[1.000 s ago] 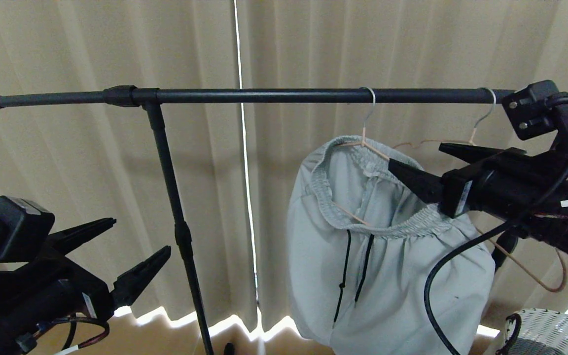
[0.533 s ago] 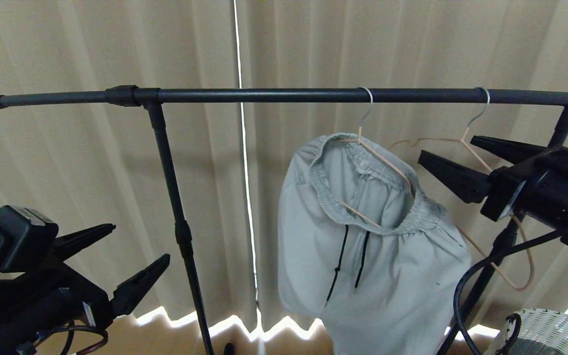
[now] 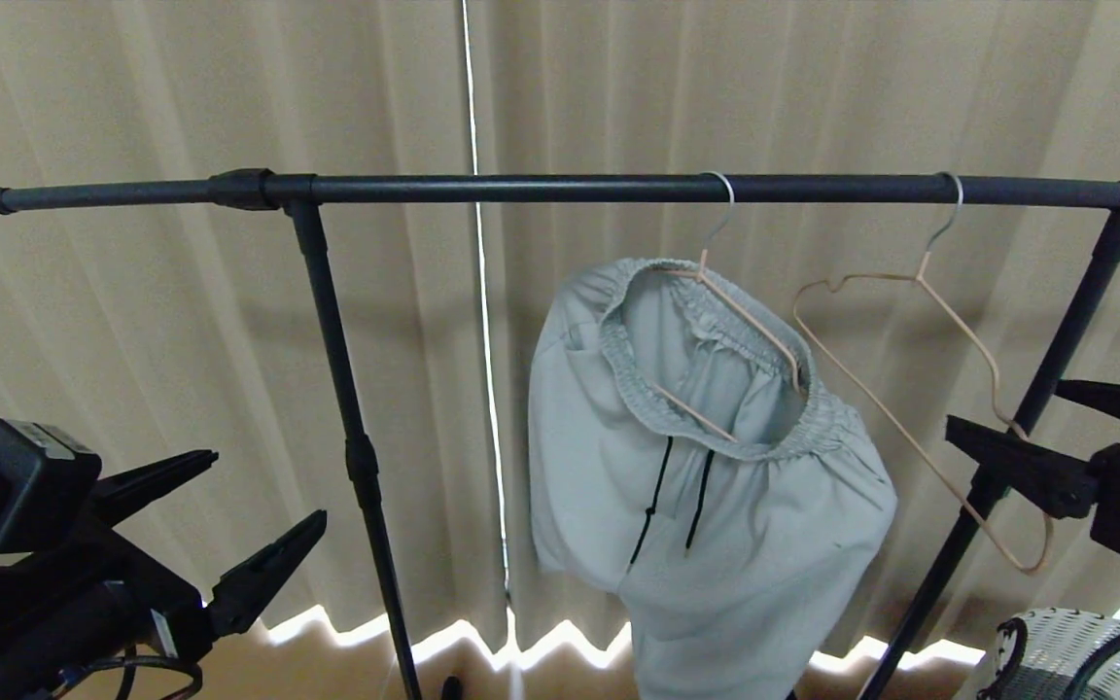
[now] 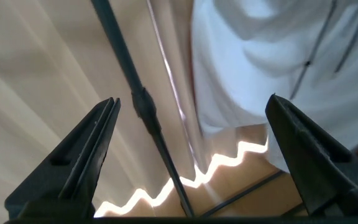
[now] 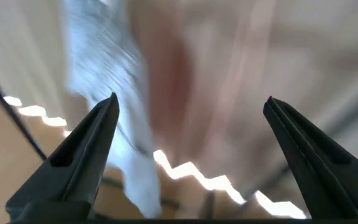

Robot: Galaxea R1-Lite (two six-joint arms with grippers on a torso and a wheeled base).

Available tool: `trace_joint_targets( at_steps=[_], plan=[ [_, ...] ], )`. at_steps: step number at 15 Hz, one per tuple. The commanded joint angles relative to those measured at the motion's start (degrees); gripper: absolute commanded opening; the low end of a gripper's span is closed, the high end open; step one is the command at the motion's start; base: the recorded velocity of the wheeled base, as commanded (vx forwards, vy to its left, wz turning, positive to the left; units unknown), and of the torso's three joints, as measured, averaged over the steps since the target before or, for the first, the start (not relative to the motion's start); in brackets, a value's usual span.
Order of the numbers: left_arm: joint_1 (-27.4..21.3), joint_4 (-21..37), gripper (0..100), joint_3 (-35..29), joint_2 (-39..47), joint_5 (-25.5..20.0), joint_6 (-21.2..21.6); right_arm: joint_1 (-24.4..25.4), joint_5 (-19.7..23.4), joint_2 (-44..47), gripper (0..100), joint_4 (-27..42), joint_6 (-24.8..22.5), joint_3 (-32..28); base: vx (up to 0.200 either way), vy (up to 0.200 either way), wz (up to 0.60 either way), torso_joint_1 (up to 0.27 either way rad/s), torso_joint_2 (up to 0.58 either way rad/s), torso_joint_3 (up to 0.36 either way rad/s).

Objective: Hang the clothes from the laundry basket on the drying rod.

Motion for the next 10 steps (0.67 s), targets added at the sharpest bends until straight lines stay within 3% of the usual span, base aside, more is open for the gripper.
trace_joint_targets(
  at_steps=[1, 7, 10],
  plan=[
    [0.95, -0.1, 100, 0.11, -0.02, 0.01, 0.02, -4.0, -0.07, -4.12, 100, 3.61, -0.08, 0.35, 0.0, 0.0, 0.0, 0.0, 0.0, 0.0],
    [1.48, -0.1, 100, 0.55, -0.2, 0.01, -0.07, -8.48, -0.42, -4.12, 100, 5.1, -0.26, 6.06, 0.0, 0.0, 0.0, 0.0, 0.0, 0.0],
    [1.92, -0.1, 100, 0.98, -0.11, 0.01, 0.11, -12.79, -0.5, -4.38, 100, 9.23, -3.6, 7.73, 0.0, 0.0, 0.0, 0.0, 0.0, 0.0]
  ],
)
